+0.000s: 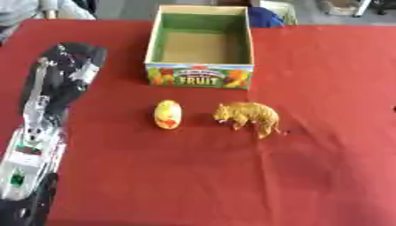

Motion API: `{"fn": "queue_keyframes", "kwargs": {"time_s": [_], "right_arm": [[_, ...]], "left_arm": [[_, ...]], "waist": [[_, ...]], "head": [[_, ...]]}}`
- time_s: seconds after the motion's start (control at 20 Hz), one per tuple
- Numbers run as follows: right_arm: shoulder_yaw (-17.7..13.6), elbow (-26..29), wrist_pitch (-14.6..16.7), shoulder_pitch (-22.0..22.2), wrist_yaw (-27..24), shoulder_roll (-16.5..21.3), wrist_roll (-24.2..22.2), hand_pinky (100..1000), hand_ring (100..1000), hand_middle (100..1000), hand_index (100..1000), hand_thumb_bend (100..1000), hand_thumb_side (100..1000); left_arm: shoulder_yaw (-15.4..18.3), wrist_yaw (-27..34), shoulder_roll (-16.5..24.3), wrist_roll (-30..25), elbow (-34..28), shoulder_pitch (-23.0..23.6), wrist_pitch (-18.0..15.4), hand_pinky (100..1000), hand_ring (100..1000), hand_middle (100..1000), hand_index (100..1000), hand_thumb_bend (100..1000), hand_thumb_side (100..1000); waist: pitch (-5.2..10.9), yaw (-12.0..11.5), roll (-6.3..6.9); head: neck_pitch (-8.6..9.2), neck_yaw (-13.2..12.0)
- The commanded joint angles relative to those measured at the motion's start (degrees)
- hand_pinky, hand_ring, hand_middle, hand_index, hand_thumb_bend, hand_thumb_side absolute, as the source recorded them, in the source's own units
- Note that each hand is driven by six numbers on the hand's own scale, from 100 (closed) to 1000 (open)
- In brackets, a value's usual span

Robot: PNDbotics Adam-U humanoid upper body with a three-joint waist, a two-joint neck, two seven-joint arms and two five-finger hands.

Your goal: Pick up objects on the table and place them in the box.

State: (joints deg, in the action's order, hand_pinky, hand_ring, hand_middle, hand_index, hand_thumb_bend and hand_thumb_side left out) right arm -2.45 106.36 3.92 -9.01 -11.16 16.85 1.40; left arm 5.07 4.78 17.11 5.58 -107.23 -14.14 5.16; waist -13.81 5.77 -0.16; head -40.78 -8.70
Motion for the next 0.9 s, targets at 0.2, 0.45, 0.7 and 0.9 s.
{"fn": "queue_keyframes", "kwargs": {"time_s": [0.2, 0.45, 0.7, 0.9], "right_arm": [[-0.3, 1.2, 0.0, -0.2, -0.2, 0.6, 0.0, 706, 862, 531, 580, 100, 354], [-0.2, 1.2, 0.0, -0.2, -0.2, 0.6, 0.0, 706, 863, 531, 580, 100, 355], [-0.2, 1.2, 0.0, -0.2, -0.2, 0.6, -0.1, 706, 863, 531, 580, 100, 356], [0.0, 1.2, 0.0, -0.3, -0.2, 0.6, -0.2, 706, 863, 531, 580, 100, 357]], "left_arm": [[-0.1, -1.3, 0.9, -5.8, -1.3, -0.4, -1.8, 625, 590, 586, 660, 594, 177], [-0.2, -2.3, 1.2, -8.5, -1.2, -0.5, -2.5, 628, 598, 593, 667, 582, 129], [-1.6, -5.5, 2.8, -11.1, -1.0, -1.2, -1.7, 630, 606, 602, 676, 527, 100], [-4.5, -12.1, 5.3, -14.3, -0.8, -2.4, 0.1, 632, 605, 605, 692, 483, 100]], "waist": [[0.91, 0.0, -0.1], [0.91, -0.1, -0.08], [0.95, 0.1, -0.04], [0.99, 0.4, 0.01]], "head": [[0.36, -0.1], [0.42, -0.1], [0.44, -0.2], [0.42, -0.4]]}}
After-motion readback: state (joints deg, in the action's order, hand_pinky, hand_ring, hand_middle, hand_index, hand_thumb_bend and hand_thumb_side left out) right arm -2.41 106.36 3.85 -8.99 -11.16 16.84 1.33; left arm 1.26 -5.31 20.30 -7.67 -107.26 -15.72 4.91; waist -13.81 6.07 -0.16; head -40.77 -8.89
